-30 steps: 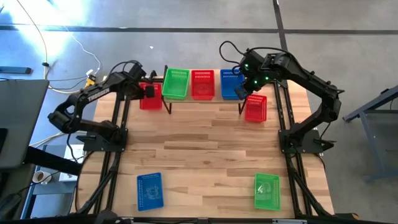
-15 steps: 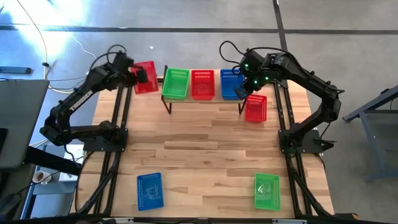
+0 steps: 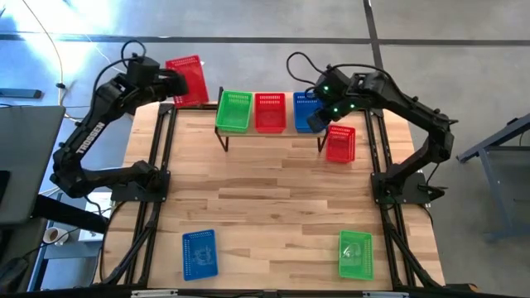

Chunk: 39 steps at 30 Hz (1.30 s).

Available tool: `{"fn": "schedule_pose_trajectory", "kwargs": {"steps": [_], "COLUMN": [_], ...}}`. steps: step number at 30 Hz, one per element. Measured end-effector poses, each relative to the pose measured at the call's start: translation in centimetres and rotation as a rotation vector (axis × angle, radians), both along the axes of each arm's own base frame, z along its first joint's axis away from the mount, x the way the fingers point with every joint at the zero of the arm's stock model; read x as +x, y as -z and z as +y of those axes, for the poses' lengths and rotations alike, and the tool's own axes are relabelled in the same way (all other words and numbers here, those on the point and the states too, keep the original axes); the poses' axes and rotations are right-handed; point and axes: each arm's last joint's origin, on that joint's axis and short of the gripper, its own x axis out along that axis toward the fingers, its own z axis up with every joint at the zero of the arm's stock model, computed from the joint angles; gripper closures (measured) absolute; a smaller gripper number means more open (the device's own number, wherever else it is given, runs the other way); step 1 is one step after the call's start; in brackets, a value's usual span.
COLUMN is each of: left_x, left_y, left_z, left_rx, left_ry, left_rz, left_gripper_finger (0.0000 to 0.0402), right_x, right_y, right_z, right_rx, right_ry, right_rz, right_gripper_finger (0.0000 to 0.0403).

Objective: Stack baskets on shelf by color
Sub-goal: Stack the left red bin on top of the red bin on the shelf

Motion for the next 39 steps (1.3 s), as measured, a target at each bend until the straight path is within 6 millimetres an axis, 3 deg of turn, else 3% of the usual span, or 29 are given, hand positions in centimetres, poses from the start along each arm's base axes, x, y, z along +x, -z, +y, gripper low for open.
{"fn": "schedule_pose_trajectory", "kwargs": {"steps": [10,18,23,28,33,39], "left_x": [0.8,2.4,3.9,5.6,7.3,9.4], "left_y": [-2.8,-4.0,-4.4,-4.5,-4.8,-4.9], "left_z": [-1.3,-2.0,-2.2,-2.2,-2.4,-2.7], "left_rx": [0.089,0.145,0.171,0.187,0.228,0.287], "left_ry": [0.048,0.078,0.123,0.154,0.16,0.206], "left_rz": [0.004,0.022,0.055,0.103,0.129,0.109], "left_gripper_finger": [0.0401,0.0401,0.0401,0.0401,0.0401,0.0401], "right_x": [3.3,4.8,5.1,5.4,6.2,7.6], "right_y": [-1.6,-3.0,-3.5,-4.0,-5.5,-6.3], "right_z": [2.7,3.5,3.6,3.5,3.2,2.6], "right_rx": [-0.188,-0.251,-0.248,-0.258,-0.386,-0.521], "right_ry": [-0.264,-0.383,-0.365,-0.329,-0.281,-0.306], "right_rz": [-0.217,-0.411,-0.476,-0.537,-0.673,-0.783], "right_gripper_finger": [0.032,0.032,0.0316,0.0277,0.0236,0.0231]}}
